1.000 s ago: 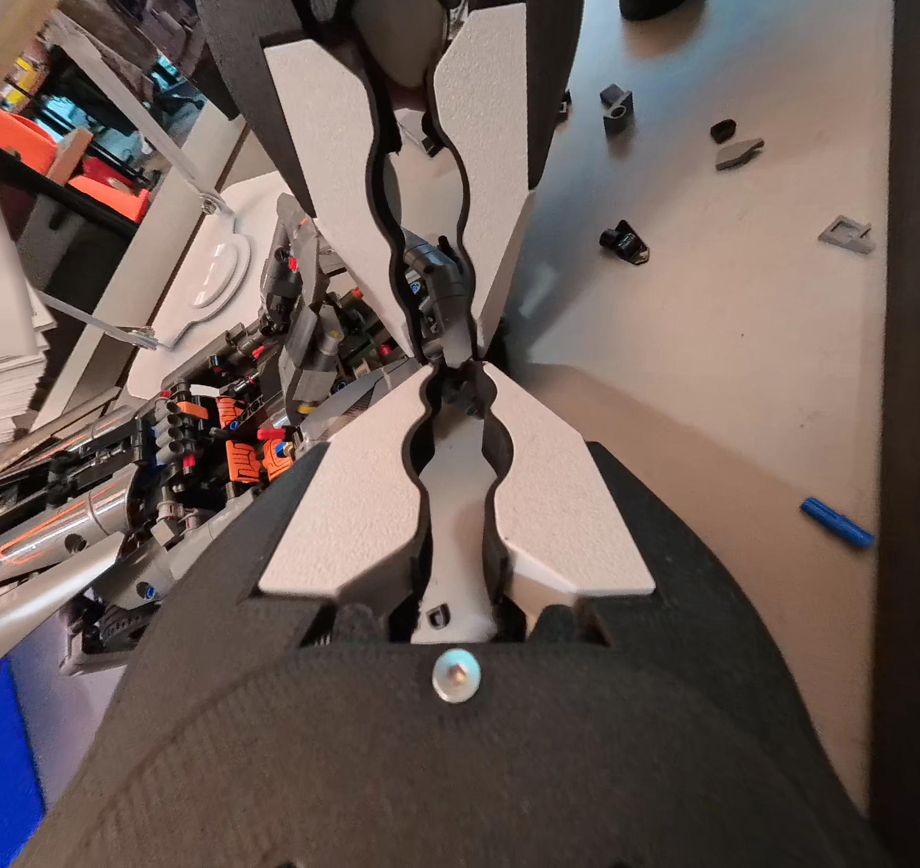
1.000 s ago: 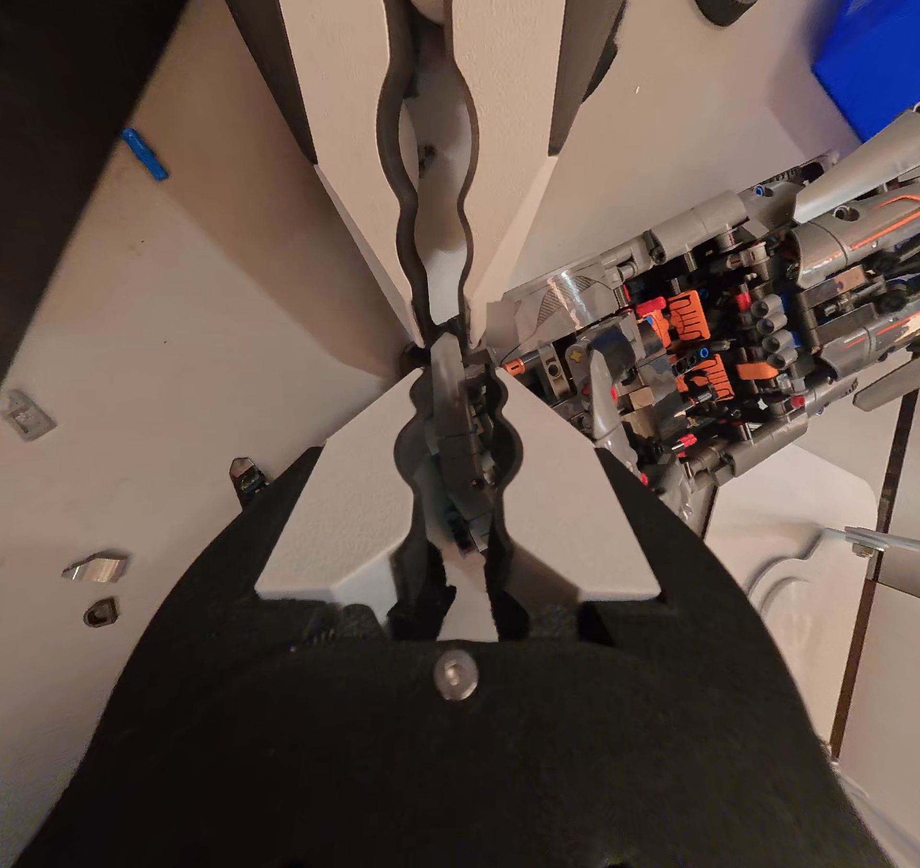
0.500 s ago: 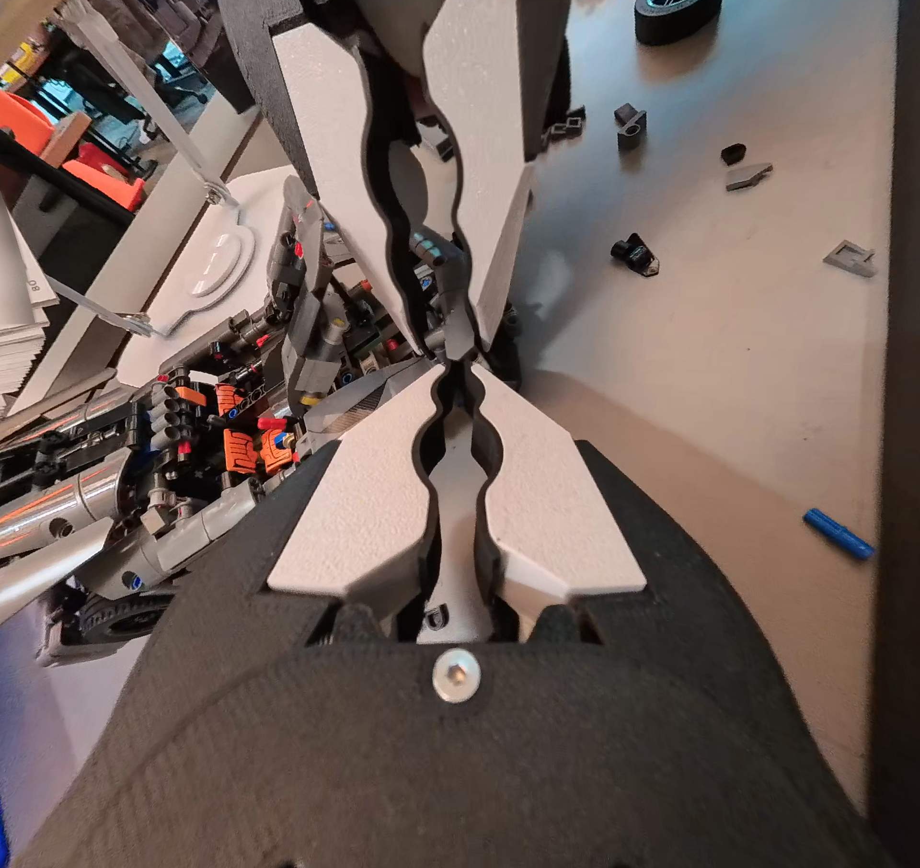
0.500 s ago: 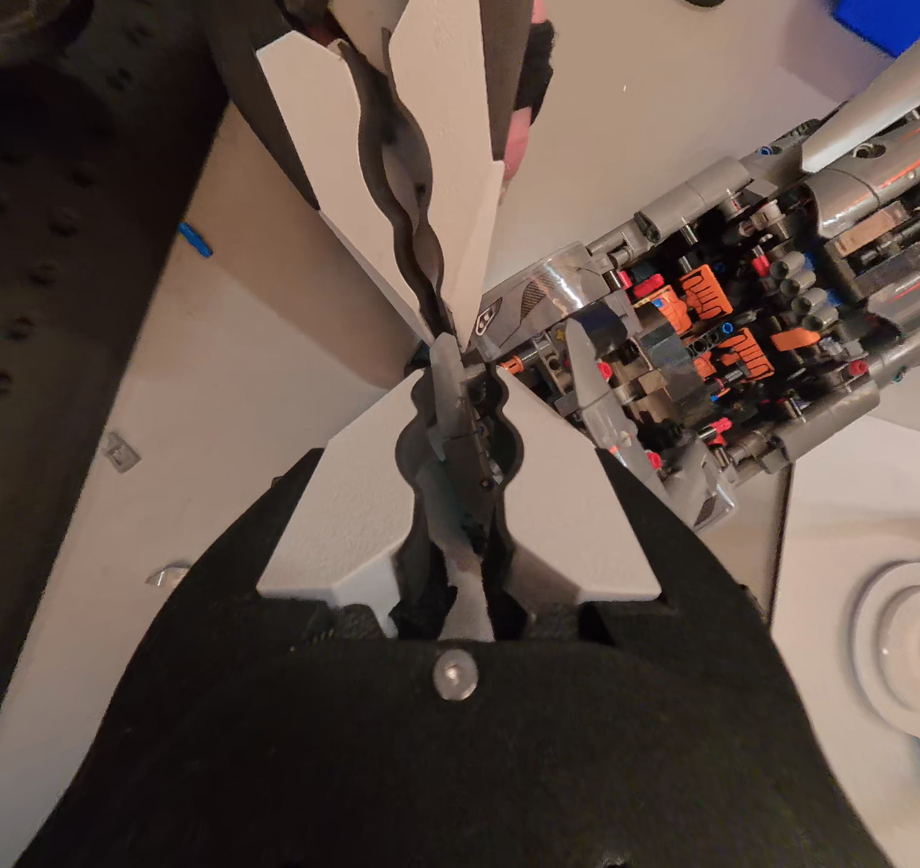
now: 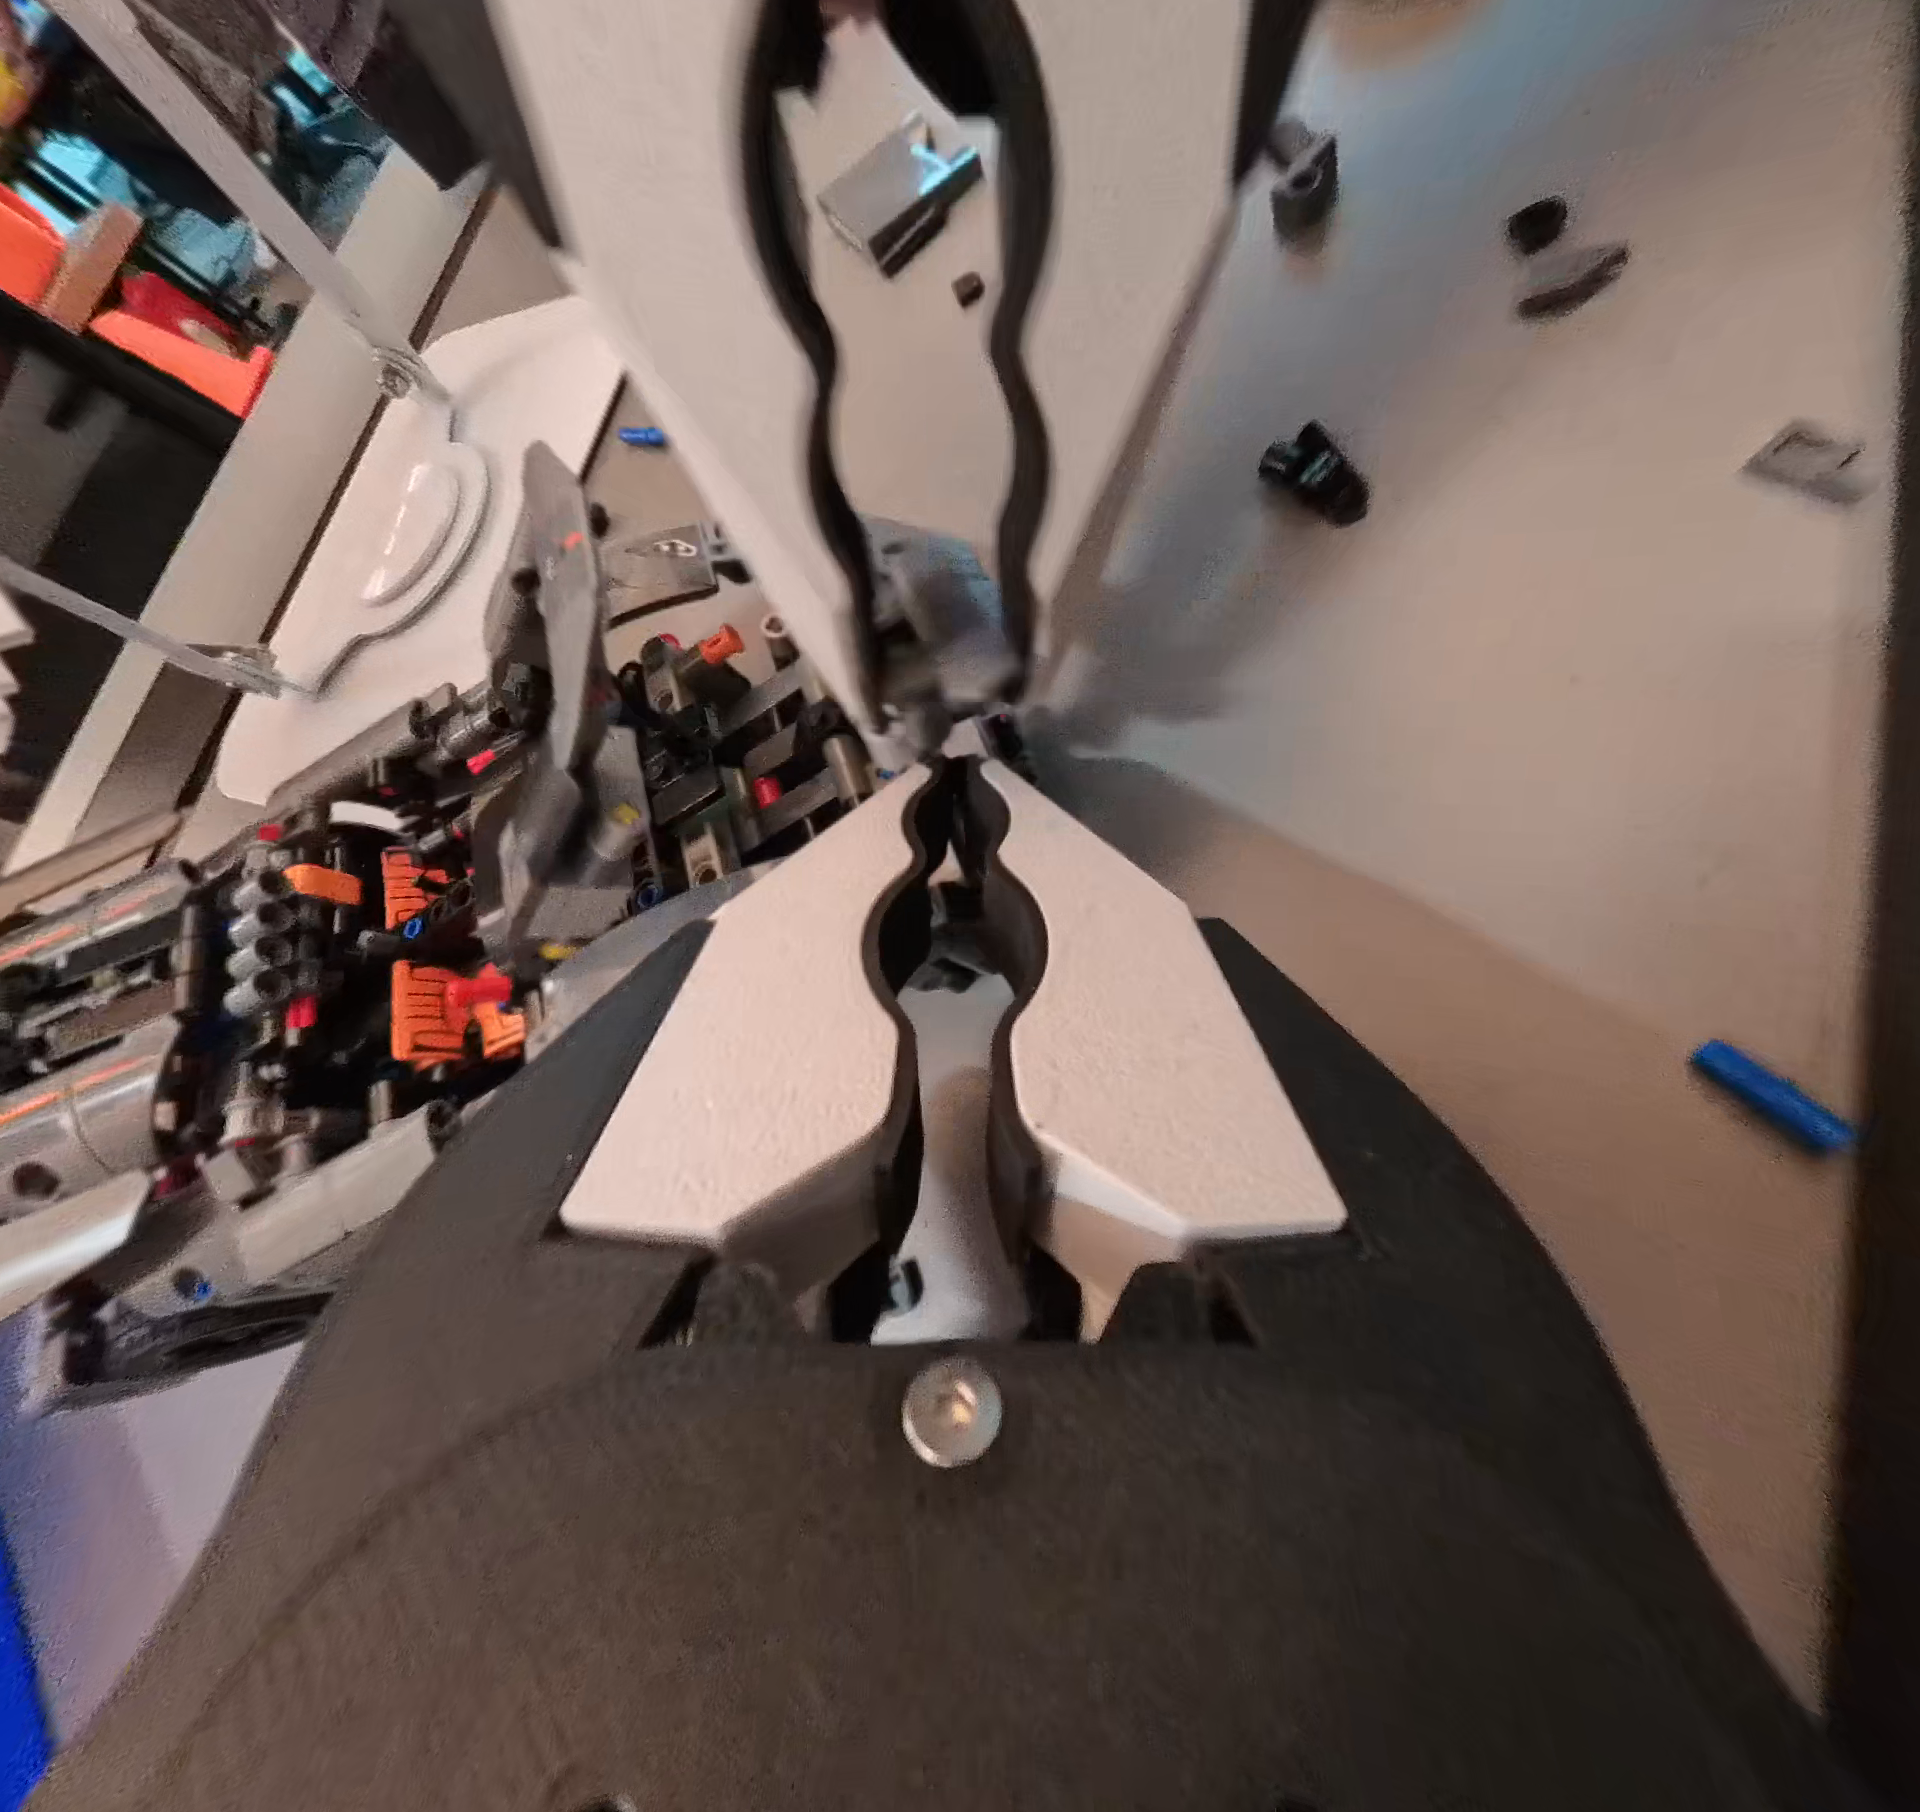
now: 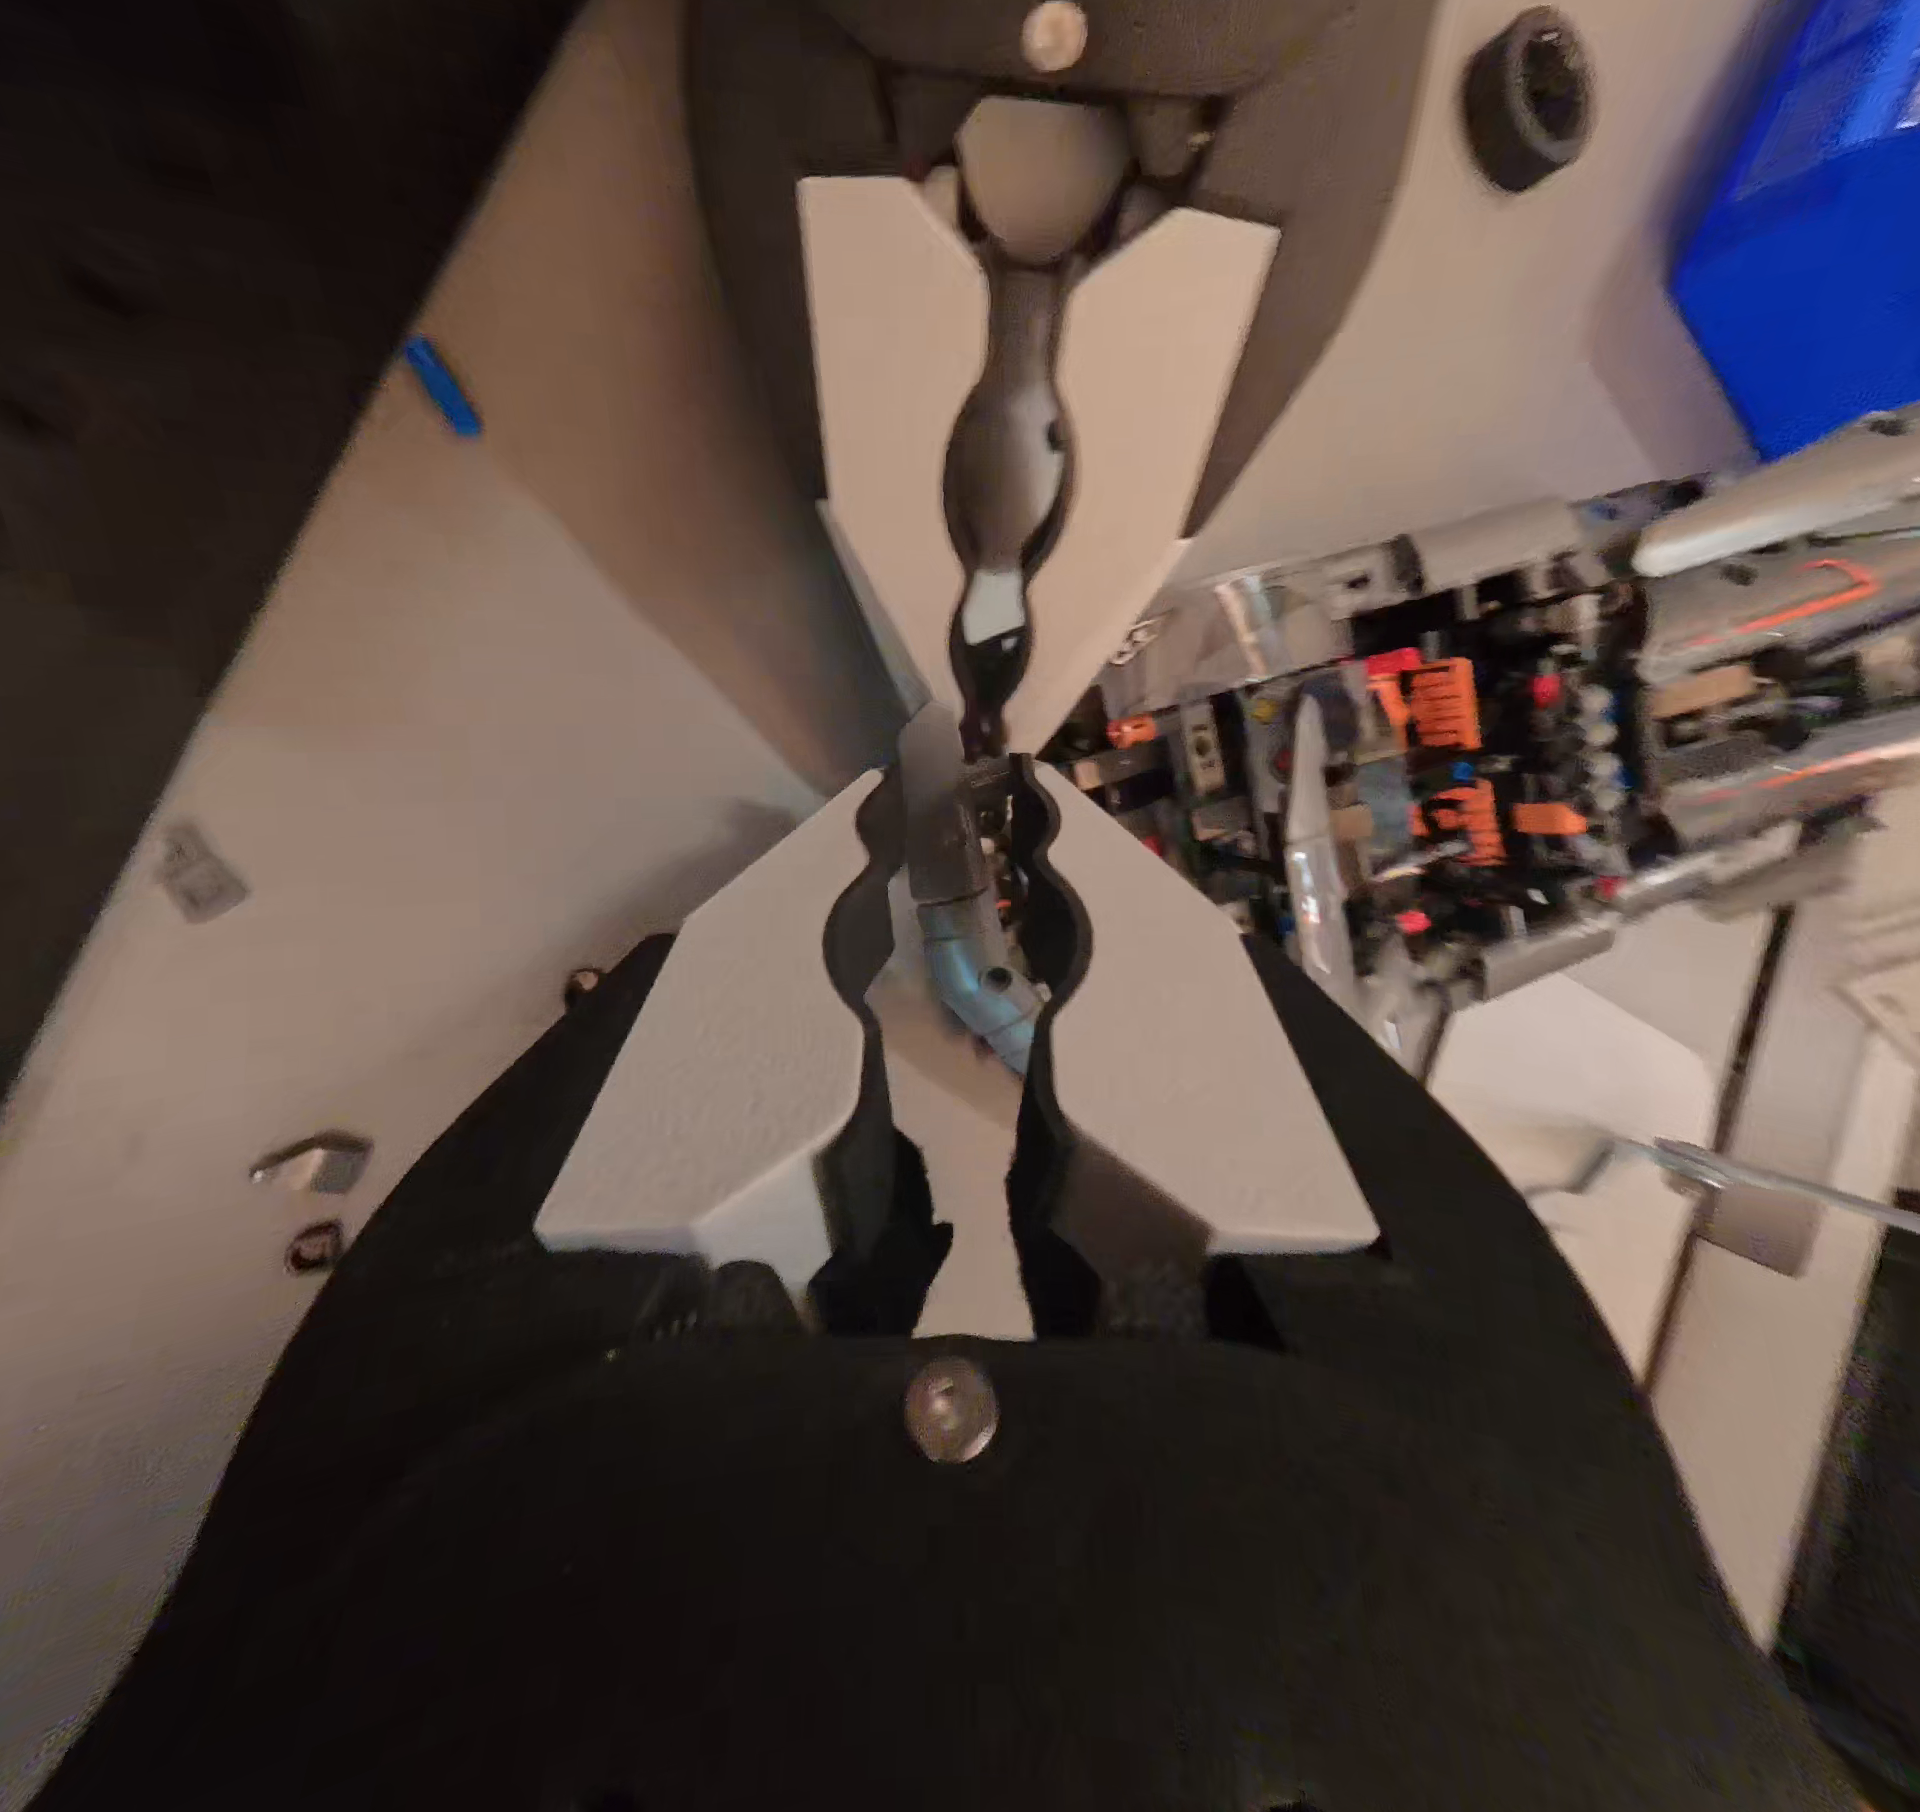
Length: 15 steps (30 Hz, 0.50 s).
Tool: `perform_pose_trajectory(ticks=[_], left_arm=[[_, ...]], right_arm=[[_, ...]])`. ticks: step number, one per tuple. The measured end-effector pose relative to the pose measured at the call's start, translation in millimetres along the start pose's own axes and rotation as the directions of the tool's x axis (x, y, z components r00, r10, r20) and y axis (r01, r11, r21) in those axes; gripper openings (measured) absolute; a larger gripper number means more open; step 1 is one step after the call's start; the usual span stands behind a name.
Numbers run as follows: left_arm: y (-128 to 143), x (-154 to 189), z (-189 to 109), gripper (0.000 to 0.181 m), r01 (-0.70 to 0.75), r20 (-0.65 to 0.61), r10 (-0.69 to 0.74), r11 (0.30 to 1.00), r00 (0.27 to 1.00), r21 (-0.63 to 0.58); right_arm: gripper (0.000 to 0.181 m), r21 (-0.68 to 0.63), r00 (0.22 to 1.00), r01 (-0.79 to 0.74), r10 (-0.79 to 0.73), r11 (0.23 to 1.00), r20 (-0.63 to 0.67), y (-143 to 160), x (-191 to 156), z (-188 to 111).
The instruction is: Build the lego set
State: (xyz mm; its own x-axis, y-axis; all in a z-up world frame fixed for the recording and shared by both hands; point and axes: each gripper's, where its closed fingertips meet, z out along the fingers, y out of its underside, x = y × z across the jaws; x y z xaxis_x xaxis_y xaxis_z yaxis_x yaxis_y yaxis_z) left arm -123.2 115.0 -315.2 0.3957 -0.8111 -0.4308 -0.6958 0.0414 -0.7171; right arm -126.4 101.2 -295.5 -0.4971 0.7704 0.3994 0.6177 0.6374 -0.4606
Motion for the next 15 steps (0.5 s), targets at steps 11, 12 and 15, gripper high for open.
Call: perform_pose_trajectory(ticks=[11, 12, 15], left_arm=[[5.3, 1.7, -1.2, 0.004, 0.019, -0.037, -0.019, 1.0, 0.999, -0.017], [5.1, 1.5, -1.6, 0.004, 0.021, -0.039, -0.022, 1.0, 0.999, -0.014], [5.6, 2.1, -1.5, 0.003, 0.018, -0.045, -0.019, 1.0, 0.999, -0.015]], right_arm=[[0.02, 0.059, 0.996, -0.029, 0.024, 0.998, 0.089, 7.4, -9.1, 1.2], [0.02, 0.05, 0.996, -0.01, 0.005, 0.999, 0.088, 8.2, -10.9, 1.9], [0.02, 0.041, 0.995, 0.0, -0.004, 0.999, 0.101, 9.6, -13.2, 1.7]])
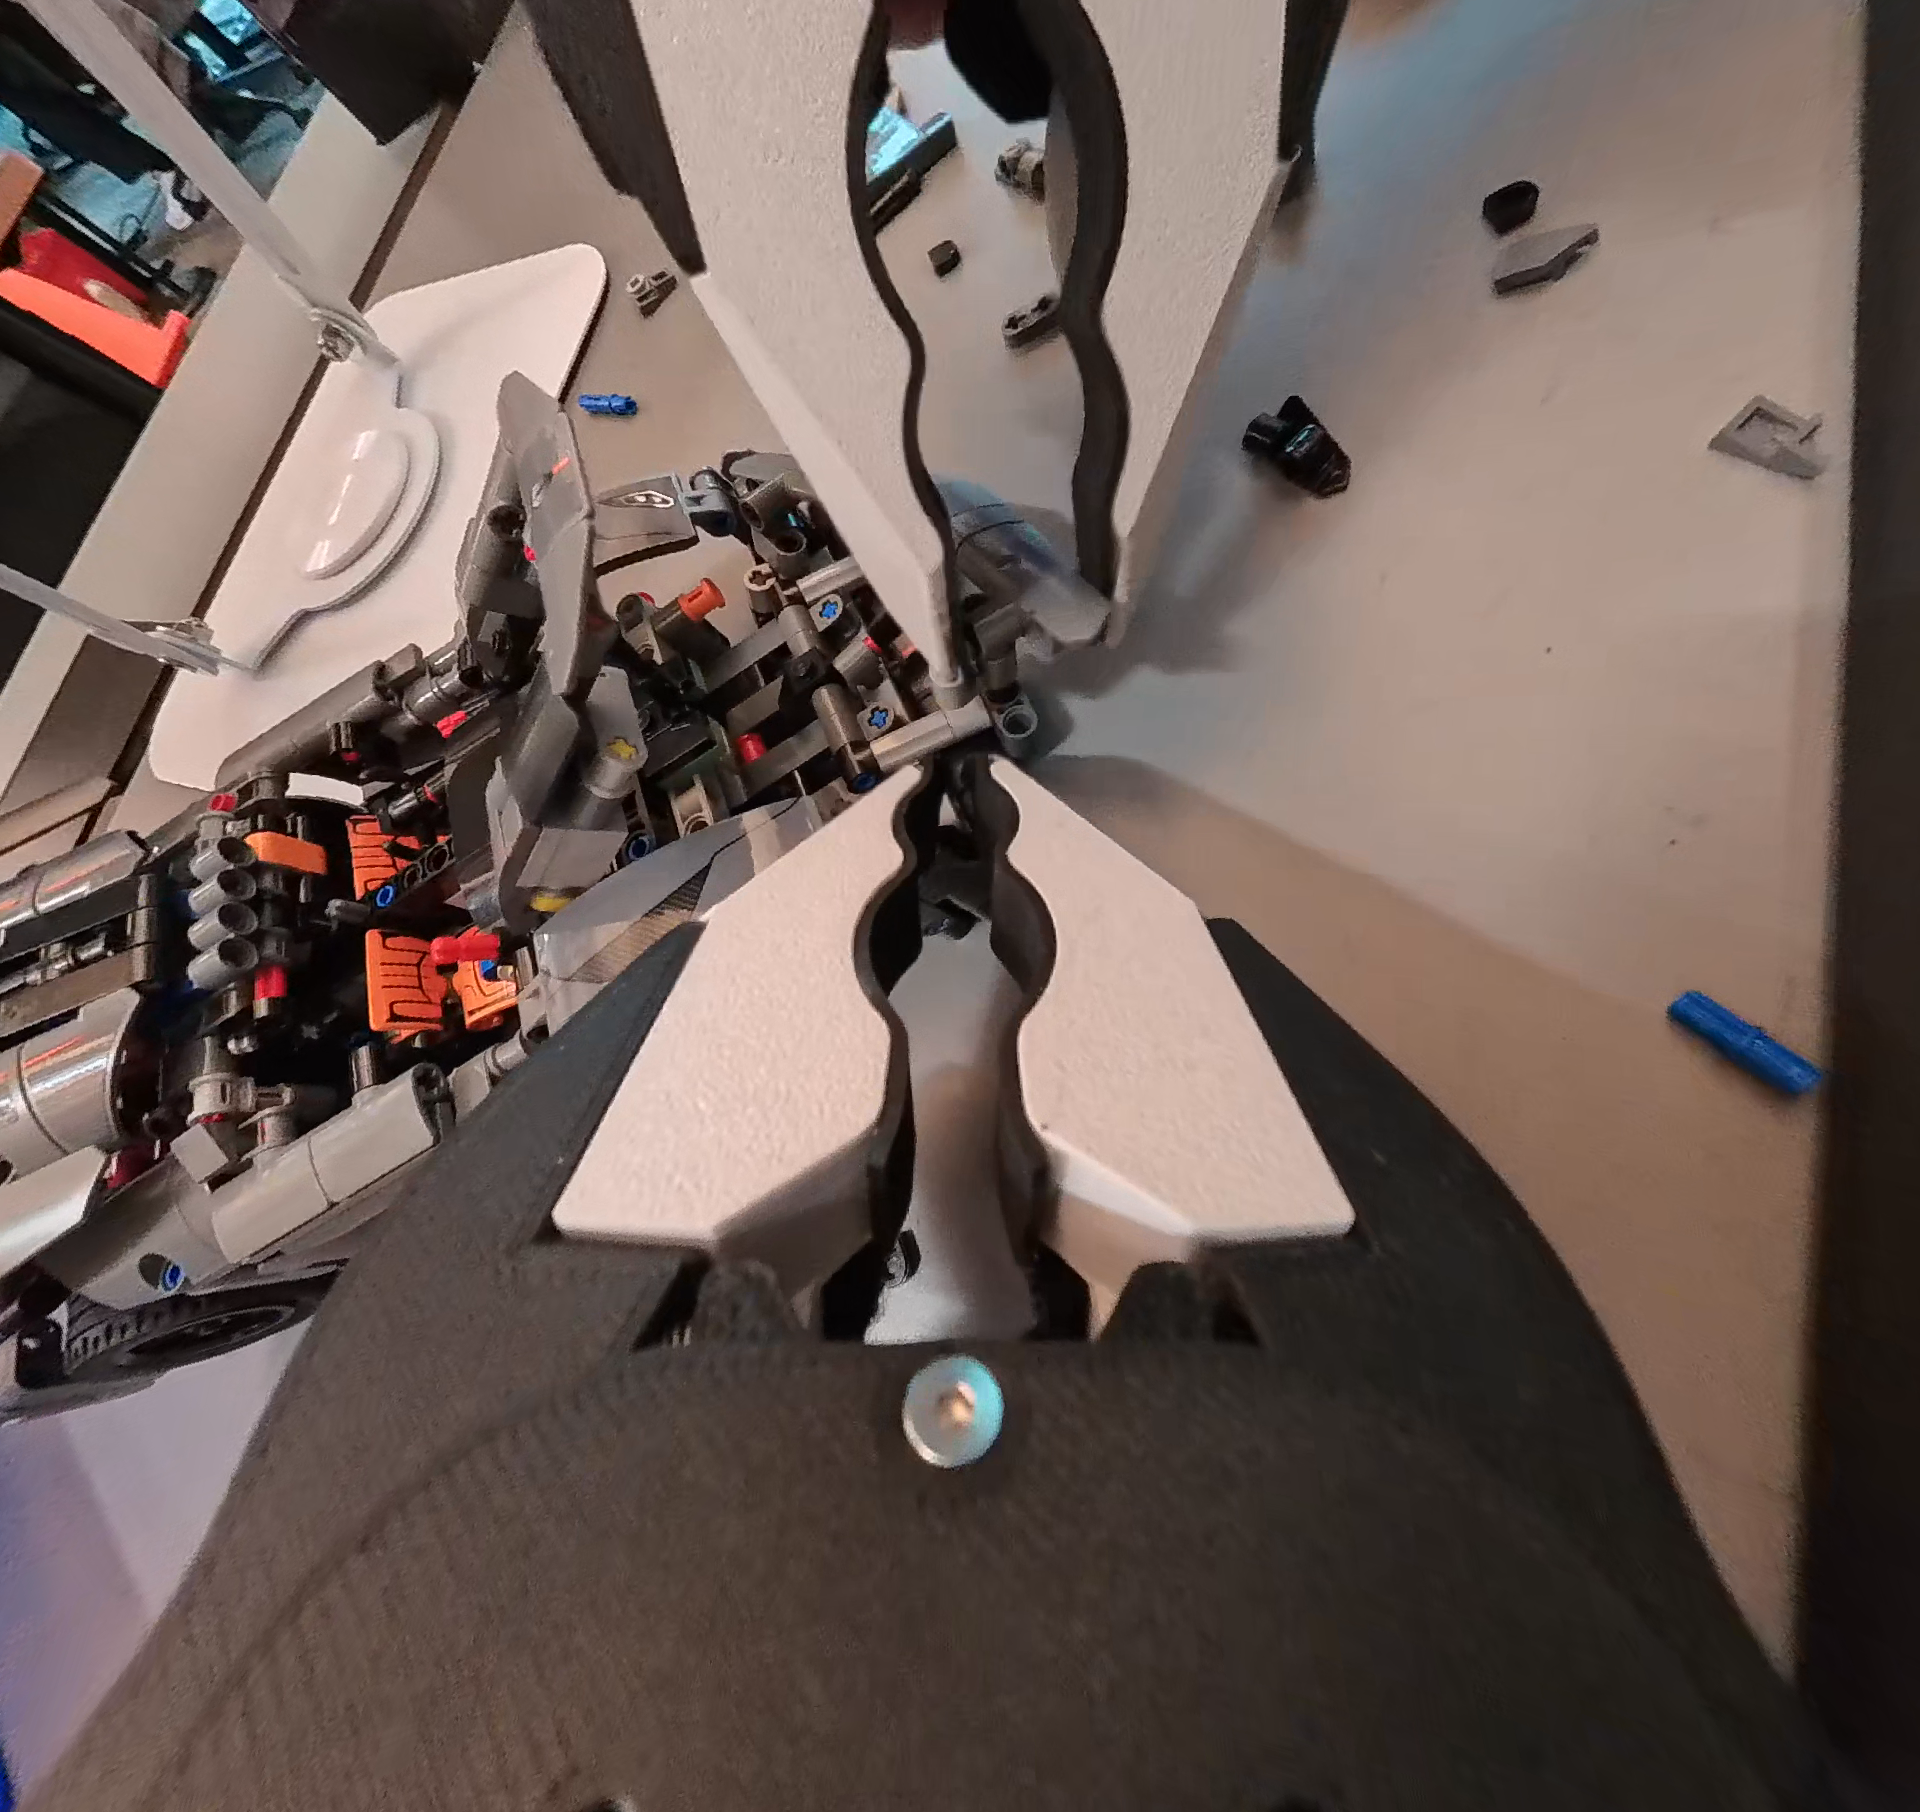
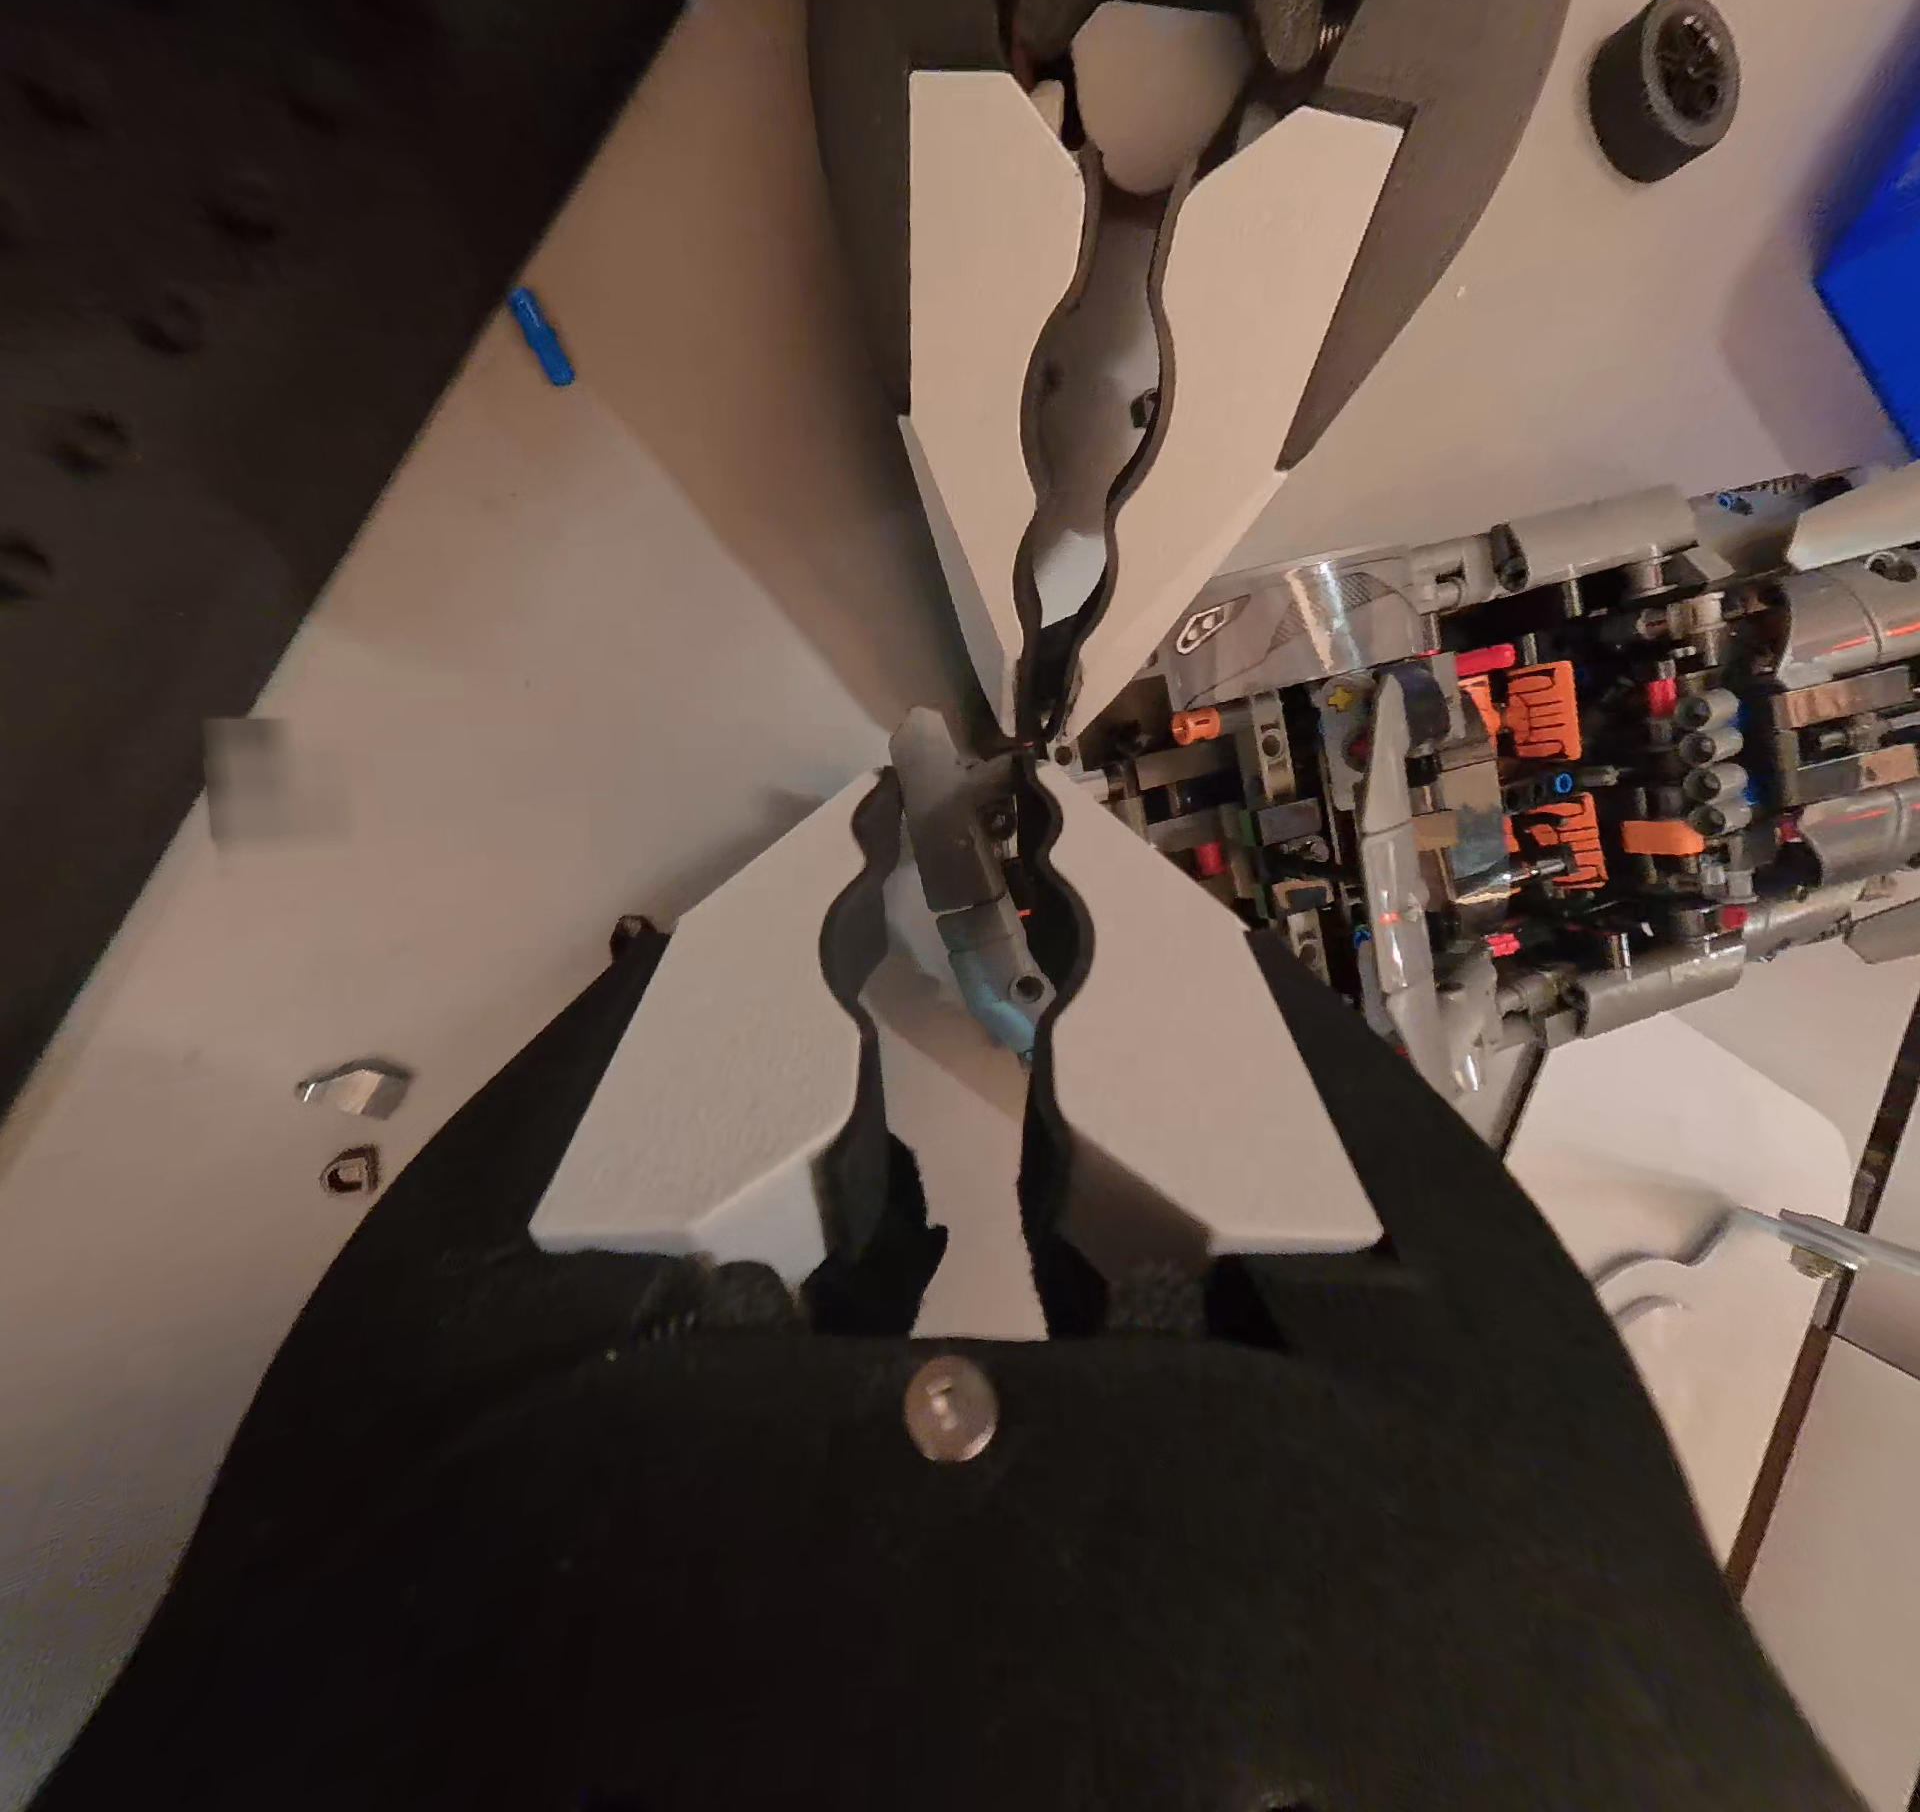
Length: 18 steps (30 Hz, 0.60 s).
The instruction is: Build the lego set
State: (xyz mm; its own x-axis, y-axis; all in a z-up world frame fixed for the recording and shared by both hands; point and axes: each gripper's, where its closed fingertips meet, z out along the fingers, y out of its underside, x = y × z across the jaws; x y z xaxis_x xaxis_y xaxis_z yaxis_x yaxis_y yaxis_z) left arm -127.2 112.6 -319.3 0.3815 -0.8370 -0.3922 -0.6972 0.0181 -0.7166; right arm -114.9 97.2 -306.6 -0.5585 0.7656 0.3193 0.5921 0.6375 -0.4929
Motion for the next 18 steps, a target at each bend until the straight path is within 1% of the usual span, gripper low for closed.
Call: perform_pose_trajectory(ticks=[3, 5, 10, 15, 18], left_arm=[[1.8, 1.7, 1.7, 0.002, -0.024, 0.003, 0.024, 1.0, 1.0, -0.018], [1.9, 2.1, 1.8, 0.002, -0.023, -0.001, 0.023, 1.0, 1.0, -0.019], [1.8, 2.1, 1.7, 0.002, -0.023, -0.001, 0.023, 1.0, 1.0, -0.018], [2.0, 2.4, 1.8, 0.003, -0.024, -0.003, 0.024, 1.0, 1.0, -0.02], [2.0, 2.6, 1.9, 0.003, -0.026, -0.003, 0.026, 0.999, 1.0, -0.02]], right_arm=[[0.021, -0.006, 0.999, -0.011, 0.011, 1.0, 0.031, 1.8, -4.1, -1.7], [0.022, -0.012, 0.997, -0.016, 0.017, 1.0, 0.074, 5.8, -9.2, -3.7], [0.023, -0.078, 0.992, 0.007, 0.003, 0.997, 0.124, 17.5, -18.5, -4.8], [0.025, -0.111, 0.98, -0.015, 0.037, 0.994, 0.193, 27.1, -27.8, -8.7], [0.026, -0.125, 0.978, -0.023, 0.049, 0.992, 0.205, 31.1, -28.6, -11.1]])
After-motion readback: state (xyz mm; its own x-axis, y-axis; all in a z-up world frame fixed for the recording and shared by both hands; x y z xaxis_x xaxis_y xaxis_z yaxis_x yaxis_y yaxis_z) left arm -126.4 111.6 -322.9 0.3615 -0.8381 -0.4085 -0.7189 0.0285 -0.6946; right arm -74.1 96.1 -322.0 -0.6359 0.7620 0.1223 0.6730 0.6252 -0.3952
